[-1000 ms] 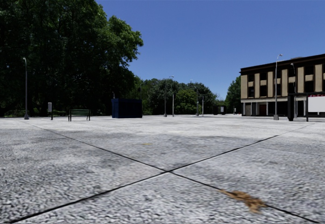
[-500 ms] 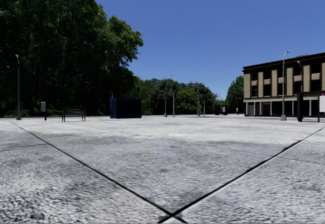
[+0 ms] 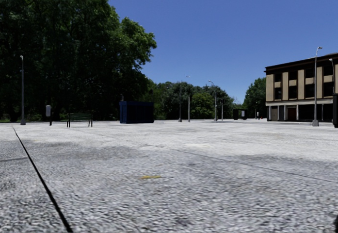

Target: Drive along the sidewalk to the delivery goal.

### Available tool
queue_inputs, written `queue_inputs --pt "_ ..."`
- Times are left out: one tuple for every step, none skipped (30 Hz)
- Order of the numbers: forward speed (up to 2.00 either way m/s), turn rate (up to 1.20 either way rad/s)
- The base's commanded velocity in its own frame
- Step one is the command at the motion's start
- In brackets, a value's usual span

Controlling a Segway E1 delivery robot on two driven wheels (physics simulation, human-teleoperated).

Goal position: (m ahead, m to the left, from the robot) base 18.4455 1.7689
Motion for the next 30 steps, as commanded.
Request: queue_inputs --pt "2.00 0.27" --pt "2.00 0.27" --pt "2.00 0.27" --pt "2.00 0.27" --pt "2.00 0.27" --pt "2.00 0.27" --pt "2.00 0.27" --pt "2.00 0.30" --pt "2.00 0.30" --pt "2.00 0.31" --pt "2.00 0.31" --pt "2.00 0.27" --pt "2.00 0.21" --pt "2.00 0.00" --pt "2.00 0.00" --pt "2.00 0.00" --pt "2.00 0.00" --pt "2.00 0.00" --pt "2.00 0.00" --pt "2.00 0.00" --pt "2.00 0.00" --pt "2.00 0.00" --pt "2.00 0.00" --pt "2.00 0.00" --pt "2.00 0.00" --pt "2.00 0.00" --pt "2.00 0.00" --pt "2.00 0.00" --pt "2.00 0.00" --pt "2.00 0.00"
